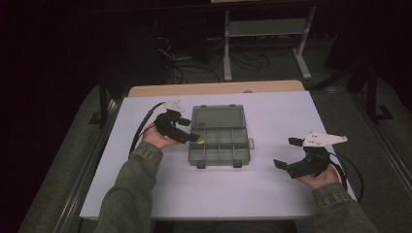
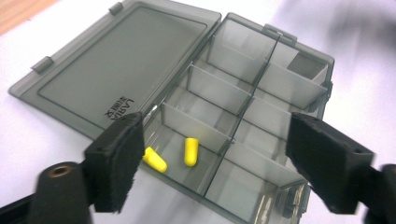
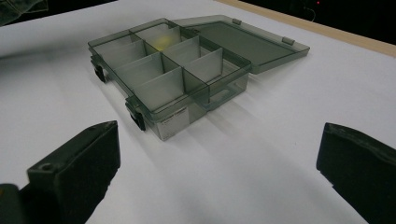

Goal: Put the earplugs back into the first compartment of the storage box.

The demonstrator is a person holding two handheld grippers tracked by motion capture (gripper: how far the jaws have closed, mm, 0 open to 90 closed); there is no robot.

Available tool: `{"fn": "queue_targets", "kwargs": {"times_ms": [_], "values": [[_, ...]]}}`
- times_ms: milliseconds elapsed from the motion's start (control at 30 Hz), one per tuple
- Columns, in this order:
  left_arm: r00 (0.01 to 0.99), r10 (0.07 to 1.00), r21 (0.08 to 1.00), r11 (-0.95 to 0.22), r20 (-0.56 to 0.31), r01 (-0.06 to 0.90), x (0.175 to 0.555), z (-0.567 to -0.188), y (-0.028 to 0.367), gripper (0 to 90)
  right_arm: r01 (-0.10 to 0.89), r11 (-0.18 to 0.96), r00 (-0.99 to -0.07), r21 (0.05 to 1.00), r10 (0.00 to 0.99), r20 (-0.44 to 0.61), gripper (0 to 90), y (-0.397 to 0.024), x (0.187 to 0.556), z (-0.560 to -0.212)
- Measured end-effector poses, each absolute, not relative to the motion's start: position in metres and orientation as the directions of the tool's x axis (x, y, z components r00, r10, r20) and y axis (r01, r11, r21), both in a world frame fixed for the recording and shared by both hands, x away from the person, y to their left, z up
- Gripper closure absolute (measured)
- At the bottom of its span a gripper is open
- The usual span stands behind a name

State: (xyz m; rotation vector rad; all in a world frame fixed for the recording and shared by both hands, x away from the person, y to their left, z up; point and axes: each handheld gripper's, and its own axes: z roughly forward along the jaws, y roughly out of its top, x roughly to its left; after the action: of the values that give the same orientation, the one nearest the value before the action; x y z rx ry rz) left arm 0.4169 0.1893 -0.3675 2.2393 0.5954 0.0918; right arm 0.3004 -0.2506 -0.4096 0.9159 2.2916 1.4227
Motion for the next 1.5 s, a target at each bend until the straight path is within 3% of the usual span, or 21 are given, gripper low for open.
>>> {"fn": "queue_targets", "kwargs": {"times_ms": [167,733,1500], "values": [[0.882,0.454,0.751,-0.539,-0.123,0.382,0.411,-0.367,0.200,10.1,0.361,0.313,-0.756,0.878,0.650,0.080,0.0,-0.250,0.301,-0.410],[0.872,0.478,0.794,-0.486,-0.107,0.364,0.387,-0.368,0.234,0.0,0.363,0.311,-0.753,0.878,0.653,0.080,0.0,-0.251,0.299,-0.409],[0.822,0.566,0.829,-0.427,-0.068,0.362,0.348,-0.381,0.285,0.0,0.368,0.313,-0.751,0.876,0.656,0.081,0.0,-0.250,0.299,-0.410]]}}
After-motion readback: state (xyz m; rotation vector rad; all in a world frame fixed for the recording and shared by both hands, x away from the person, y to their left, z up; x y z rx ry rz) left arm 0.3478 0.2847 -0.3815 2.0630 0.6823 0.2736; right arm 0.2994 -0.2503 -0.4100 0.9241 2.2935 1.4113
